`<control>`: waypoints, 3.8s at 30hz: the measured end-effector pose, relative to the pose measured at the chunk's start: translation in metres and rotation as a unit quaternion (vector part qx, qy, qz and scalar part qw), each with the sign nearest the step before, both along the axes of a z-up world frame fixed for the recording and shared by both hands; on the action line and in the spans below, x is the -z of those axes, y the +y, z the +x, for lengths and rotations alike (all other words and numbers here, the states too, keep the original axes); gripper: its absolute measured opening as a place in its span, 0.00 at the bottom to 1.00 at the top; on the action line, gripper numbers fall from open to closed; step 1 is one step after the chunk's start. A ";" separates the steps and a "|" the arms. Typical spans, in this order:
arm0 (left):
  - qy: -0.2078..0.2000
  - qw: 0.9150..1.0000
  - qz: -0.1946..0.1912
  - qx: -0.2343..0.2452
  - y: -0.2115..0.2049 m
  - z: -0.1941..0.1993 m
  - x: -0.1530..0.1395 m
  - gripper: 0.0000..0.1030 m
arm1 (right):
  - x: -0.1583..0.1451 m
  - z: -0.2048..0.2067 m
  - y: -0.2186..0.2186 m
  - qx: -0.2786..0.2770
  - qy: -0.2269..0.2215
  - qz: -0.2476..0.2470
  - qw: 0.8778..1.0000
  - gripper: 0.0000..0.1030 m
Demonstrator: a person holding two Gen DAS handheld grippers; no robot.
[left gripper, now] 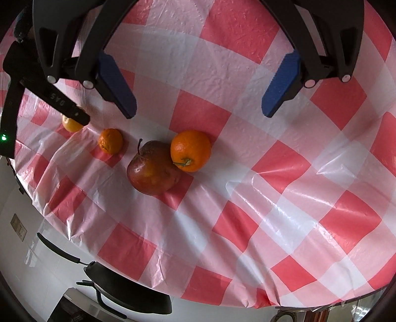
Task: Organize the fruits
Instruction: 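Move both open tools back over the fruits on the table, then grasp the yellow striped melon with the right tool while the left tool grasps a mandarin, then carry the mandarin in the left tool over the box while the right tool carries the melon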
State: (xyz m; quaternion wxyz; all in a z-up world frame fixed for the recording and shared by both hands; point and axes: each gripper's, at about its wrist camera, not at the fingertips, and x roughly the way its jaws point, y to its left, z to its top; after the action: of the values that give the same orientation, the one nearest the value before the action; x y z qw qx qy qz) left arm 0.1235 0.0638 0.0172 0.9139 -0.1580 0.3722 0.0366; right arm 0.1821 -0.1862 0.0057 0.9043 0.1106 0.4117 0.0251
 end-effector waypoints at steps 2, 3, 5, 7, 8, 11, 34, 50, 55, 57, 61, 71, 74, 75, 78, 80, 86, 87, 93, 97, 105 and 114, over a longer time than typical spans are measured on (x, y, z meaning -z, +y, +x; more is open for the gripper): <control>0.000 1.000 0.001 0.000 0.000 0.000 0.000 0.98 | 0.001 -0.002 -0.009 0.006 -0.001 0.023 1.000 0.43; 0.001 1.000 0.003 0.001 -0.001 0.001 0.000 0.98 | 0.000 -0.003 -0.012 0.008 -0.001 0.031 0.999 0.43; 0.000 1.000 0.008 0.001 -0.002 0.001 0.000 0.98 | 0.000 -0.004 -0.017 0.011 -0.005 0.049 0.999 0.43; 0.003 1.000 0.011 0.005 -0.003 0.003 0.000 0.98 | -0.001 -0.007 -0.022 0.014 -0.013 0.058 0.998 0.43; 0.006 1.000 0.014 0.007 -0.003 0.006 0.000 0.98 | -0.001 -0.007 -0.024 0.015 -0.013 0.062 0.998 0.43; 0.007 0.999 0.032 0.015 0.002 0.017 -0.001 0.95 | 0.000 -0.011 -0.032 0.013 -0.015 0.073 0.997 0.43; 0.058 0.970 0.166 0.166 -0.021 0.073 0.016 0.54 | 0.009 -0.001 -0.043 0.006 -0.010 0.080 0.997 0.43; -0.049 0.997 0.039 0.053 0.016 -0.014 -0.026 0.43 | 0.015 0.007 -0.038 0.004 -0.013 0.099 0.995 0.43; -0.027 0.998 0.022 0.051 -0.009 -0.044 -0.016 0.43 | 0.014 0.004 -0.042 0.005 -0.016 0.101 0.995 0.43; -0.011 0.999 0.011 0.049 -0.009 -0.057 -0.007 0.43 | 0.014 0.003 -0.043 0.005 -0.016 0.101 0.995 0.43; 0.014 0.998 0.008 0.060 -0.014 -0.061 0.008 0.43 | 0.012 0.001 -0.042 0.005 -0.017 0.099 0.995 0.43; 0.001 0.999 -0.018 0.032 0.006 -0.051 0.007 0.43 | 0.009 -0.003 -0.043 0.003 -0.027 0.108 0.994 0.43; 0.000 1.000 -0.022 0.017 0.016 -0.049 0.008 0.43 | 0.006 -0.009 -0.049 0.016 -0.042 0.117 0.992 0.43; 0.002 1.000 -0.026 0.015 0.018 -0.048 0.008 0.43 | 0.005 -0.012 -0.050 0.021 -0.047 0.119 0.992 0.43; 0.007 0.999 -0.034 0.015 0.021 -0.046 0.009 0.43 | 0.001 -0.021 -0.053 0.043 -0.062 0.120 0.990 0.43; 0.004 0.999 -0.027 0.017 0.018 -0.046 0.008 0.43 | -0.001 -0.029 -0.049 0.046 -0.062 0.116 0.990 0.43; -0.020 0.999 -0.011 0.022 0.012 -0.053 0.001 0.43 | -0.008 -0.092 -0.005 0.014 -0.055 0.103 0.993 0.43; -0.024 1.000 -0.006 0.018 0.011 -0.056 -0.001 0.43 | -0.009 -0.100 0.002 0.008 -0.050 0.109 0.993 0.43; -0.037 0.999 0.006 0.002 0.020 -0.103 -0.015 0.43 | -0.013 -0.172 0.043 -0.047 -0.036 0.114 0.992 0.43; -0.055 0.998 0.032 -0.010 0.026 -0.147 -0.021 0.43 | -0.015 -0.210 0.055 -0.062 -0.036 0.127 0.989 0.43; -0.068 0.997 0.036 -0.011 0.050 -0.228 -0.029 0.43 | -0.029 -0.279 0.077 -0.105 -0.045 0.122 0.986 0.43; -0.076 0.994 0.077 0.007 0.069 -0.298 -0.041 0.43 | -0.034 -0.337 0.129 -0.196 -0.049 0.088 0.975 0.43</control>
State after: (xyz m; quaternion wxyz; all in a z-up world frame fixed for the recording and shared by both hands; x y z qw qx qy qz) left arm -0.1743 0.1325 0.0578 0.9493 -0.0869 0.2986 0.0468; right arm -0.1545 -0.0567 0.0393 0.8875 0.1054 0.3766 0.2437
